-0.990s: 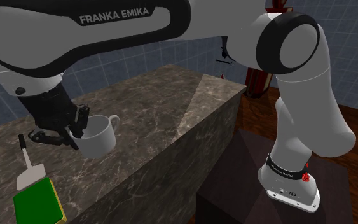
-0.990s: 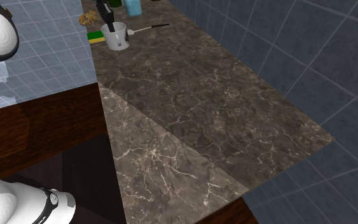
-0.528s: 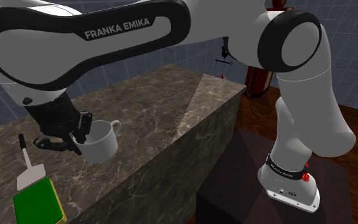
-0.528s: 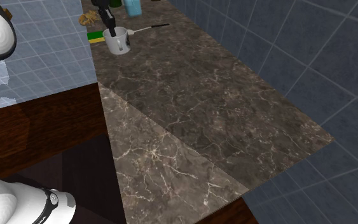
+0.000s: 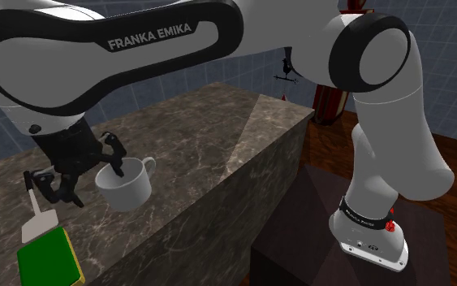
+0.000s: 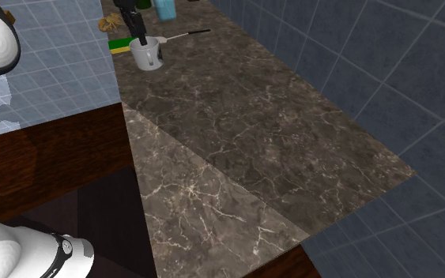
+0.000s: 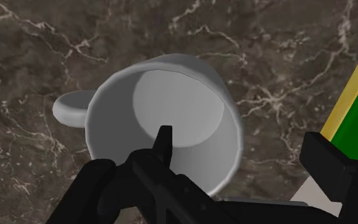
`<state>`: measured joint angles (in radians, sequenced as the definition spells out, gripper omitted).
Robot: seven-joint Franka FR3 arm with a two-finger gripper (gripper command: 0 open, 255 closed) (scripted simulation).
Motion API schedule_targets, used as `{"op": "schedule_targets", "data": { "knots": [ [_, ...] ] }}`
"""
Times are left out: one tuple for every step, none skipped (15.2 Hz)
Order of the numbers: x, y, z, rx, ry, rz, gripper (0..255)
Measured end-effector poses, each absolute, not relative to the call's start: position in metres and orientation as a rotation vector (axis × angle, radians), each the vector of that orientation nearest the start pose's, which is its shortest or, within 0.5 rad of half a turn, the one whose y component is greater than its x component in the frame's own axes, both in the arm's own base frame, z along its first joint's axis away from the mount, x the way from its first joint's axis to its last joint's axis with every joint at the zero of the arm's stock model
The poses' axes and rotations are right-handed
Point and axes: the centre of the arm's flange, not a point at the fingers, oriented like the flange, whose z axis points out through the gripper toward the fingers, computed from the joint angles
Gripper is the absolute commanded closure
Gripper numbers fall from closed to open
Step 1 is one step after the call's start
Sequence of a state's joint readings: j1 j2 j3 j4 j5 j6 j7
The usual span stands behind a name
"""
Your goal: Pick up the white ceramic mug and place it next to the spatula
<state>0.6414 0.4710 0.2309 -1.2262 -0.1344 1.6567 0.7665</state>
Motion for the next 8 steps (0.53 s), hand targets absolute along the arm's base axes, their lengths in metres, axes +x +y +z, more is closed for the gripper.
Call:
{"op": "schedule_targets", "data": {
  "knots": [
    [0.480, 0.497, 0.506, -3.179, -0.153, -0.002, 0],
    [0.479, 0.498, 0.511, -3.179, -0.153, -0.003, 0],
    [0.479, 0.499, 0.522, -3.178, -0.154, -0.004, 0],
    [0.481, 0.498, 0.534, -3.178, -0.154, -0.004, 0],
    [0.481, 0.498, 0.547, -3.178, -0.153, -0.005, 0],
    [0.480, 0.499, 0.551, -3.178, -0.153, -0.005, 0],
    [0.480, 0.499, 0.554, -3.179, -0.153, -0.004, 0],
    [0.480, 0.499, 0.555, -3.179, -0.153, -0.003, 0]
  ]
}}
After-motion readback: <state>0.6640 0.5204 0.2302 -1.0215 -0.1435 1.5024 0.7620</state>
